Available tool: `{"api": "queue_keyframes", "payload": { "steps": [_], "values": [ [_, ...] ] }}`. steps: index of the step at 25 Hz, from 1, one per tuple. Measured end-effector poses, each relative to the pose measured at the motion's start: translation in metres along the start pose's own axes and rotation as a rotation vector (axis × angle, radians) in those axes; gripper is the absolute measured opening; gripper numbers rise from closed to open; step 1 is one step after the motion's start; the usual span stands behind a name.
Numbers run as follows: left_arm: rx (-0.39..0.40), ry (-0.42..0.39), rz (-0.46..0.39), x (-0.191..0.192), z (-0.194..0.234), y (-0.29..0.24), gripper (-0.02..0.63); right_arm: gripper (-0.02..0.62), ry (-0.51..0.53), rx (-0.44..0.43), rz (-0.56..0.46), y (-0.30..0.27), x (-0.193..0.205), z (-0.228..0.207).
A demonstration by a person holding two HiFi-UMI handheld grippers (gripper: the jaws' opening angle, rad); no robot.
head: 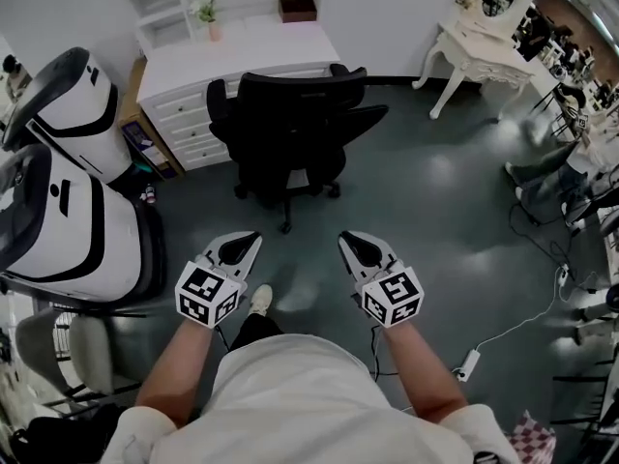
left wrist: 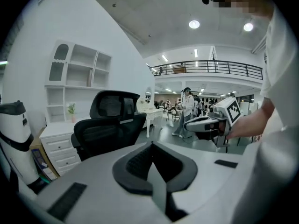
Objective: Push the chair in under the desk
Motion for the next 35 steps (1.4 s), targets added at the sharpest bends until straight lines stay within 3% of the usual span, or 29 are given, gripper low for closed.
{"api": "queue_keyframes", "payload": {
  "steps": [6, 11, 20, 35],
  "values": [
    [-0.004, 0.047, 0.013, 0.023, -0.066, 0.044, -0.003, 0.005, -0.018, -0.1, 0.038, 0.043, 0.023, 0.028],
    [0.003, 0.064, 0.008, 0.036, -0.094, 0.076, -0.003, 0.005, -0.051, -0.148, 0.041, 0.068, 0.038, 0.056],
    [0.037, 0.065, -0.005, 0.052, -0.109, 0.121, -0.005, 0.005, -0.024, -0.163, 0.067, 0.096, 0.049, 0.11],
    [0.099, 0.073, 0.015, 0.1, -0.105, 0.253, -0.005, 0.005, -0.02, -0.127, 0.081, 0.116, 0.053, 0.249]
  ]
}}
Point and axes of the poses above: the fingertips, and each gripper's own axes: y backward along the fingers, z to its left, x out of its underside, the point moved 8 cm from there along y, backward along the fingers, and after that the axes turned 1 degree about -z, right-handed, at the moved point
